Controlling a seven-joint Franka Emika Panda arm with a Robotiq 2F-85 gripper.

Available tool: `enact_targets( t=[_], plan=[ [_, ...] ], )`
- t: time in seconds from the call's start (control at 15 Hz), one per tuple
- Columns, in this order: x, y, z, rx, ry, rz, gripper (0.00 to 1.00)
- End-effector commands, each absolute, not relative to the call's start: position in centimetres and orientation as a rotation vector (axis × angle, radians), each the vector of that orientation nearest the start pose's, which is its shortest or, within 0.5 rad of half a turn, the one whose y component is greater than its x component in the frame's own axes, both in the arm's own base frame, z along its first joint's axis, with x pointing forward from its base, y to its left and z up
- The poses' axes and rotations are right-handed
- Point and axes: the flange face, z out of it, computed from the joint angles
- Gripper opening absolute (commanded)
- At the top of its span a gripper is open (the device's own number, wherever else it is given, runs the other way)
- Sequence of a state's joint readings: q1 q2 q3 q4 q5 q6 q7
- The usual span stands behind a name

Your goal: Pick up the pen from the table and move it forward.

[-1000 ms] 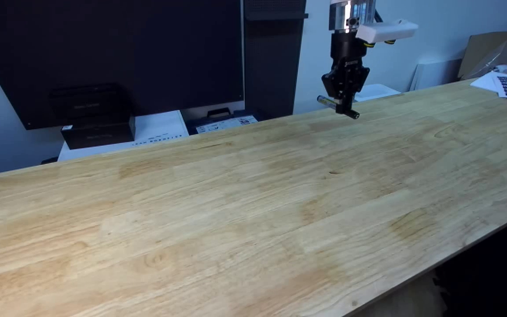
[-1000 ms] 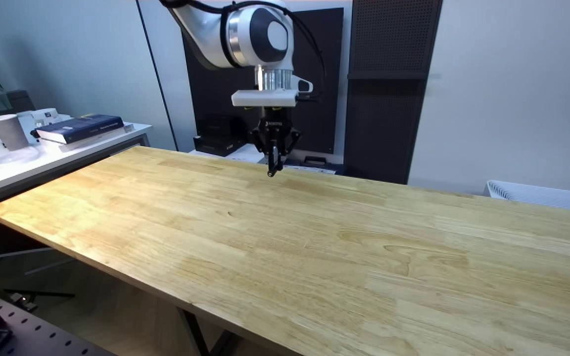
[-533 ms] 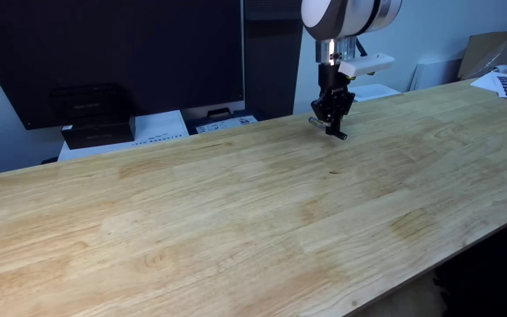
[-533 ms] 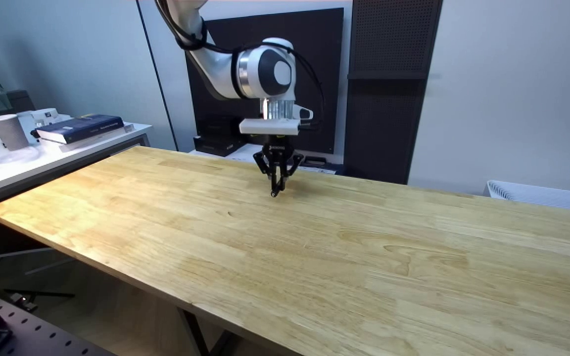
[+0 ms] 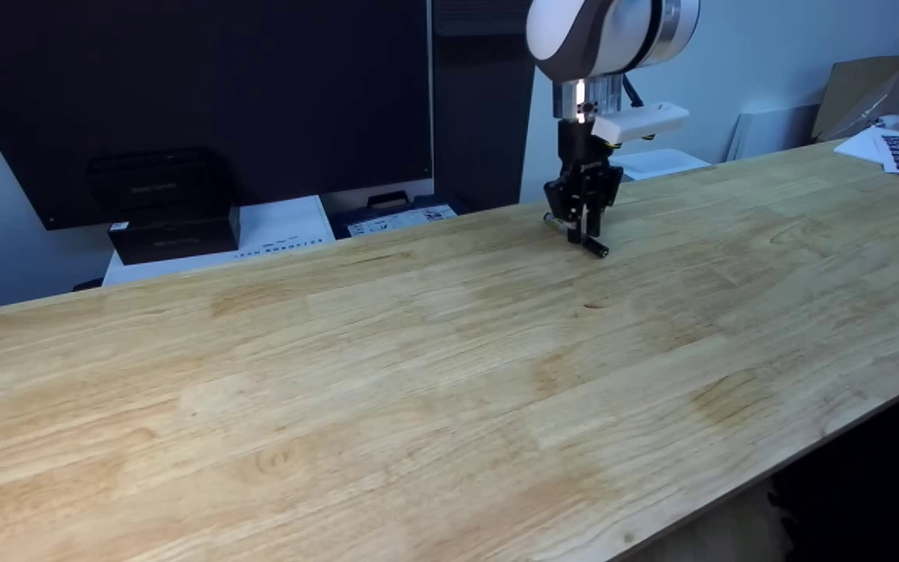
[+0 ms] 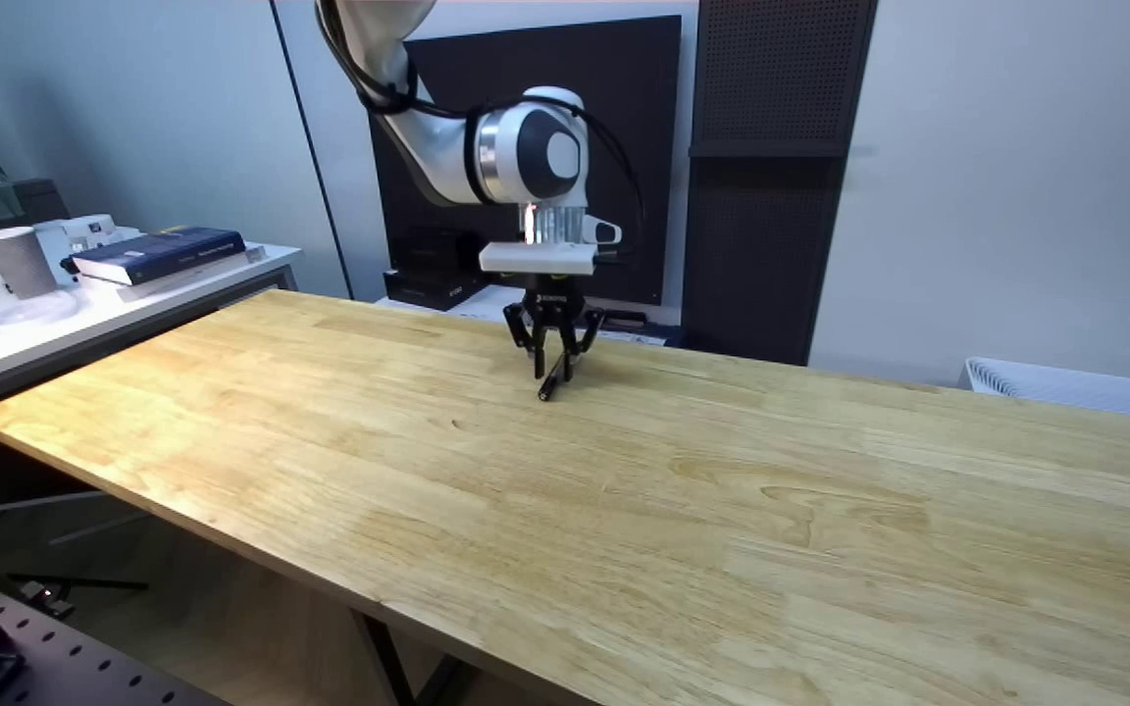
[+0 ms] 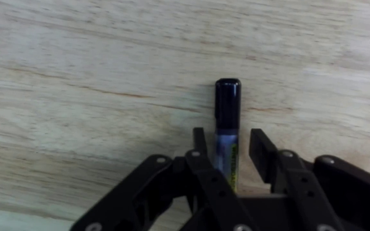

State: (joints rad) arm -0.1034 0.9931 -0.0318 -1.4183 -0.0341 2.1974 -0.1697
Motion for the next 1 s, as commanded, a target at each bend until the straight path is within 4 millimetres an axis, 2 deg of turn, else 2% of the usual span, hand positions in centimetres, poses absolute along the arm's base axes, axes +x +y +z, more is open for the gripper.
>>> enact_targets(
  t=[0.0, 0.27, 0.47, 0.6, 0.73, 0.93],
  plan=[
    [69.3, -8.2, 10.3, -3.153, -0.112, 0.301, 0.71],
    [69.1, -6.7, 13.6, -3.167, -0.142, 0.215, 0.98],
    [68.0, -5.8, 15.6, -3.164, -0.146, 0.207, 1.00],
    [66.5, -5.2, 16.8, -3.152, -0.150, 0.252, 1.00],
    [64.5, -4.5, 18.0, -3.123, -0.200, 0.308, 1.00],
    [61.0, -3.4, 19.8, -3.121, -0.184, 0.376, 1.00]
  ],
)
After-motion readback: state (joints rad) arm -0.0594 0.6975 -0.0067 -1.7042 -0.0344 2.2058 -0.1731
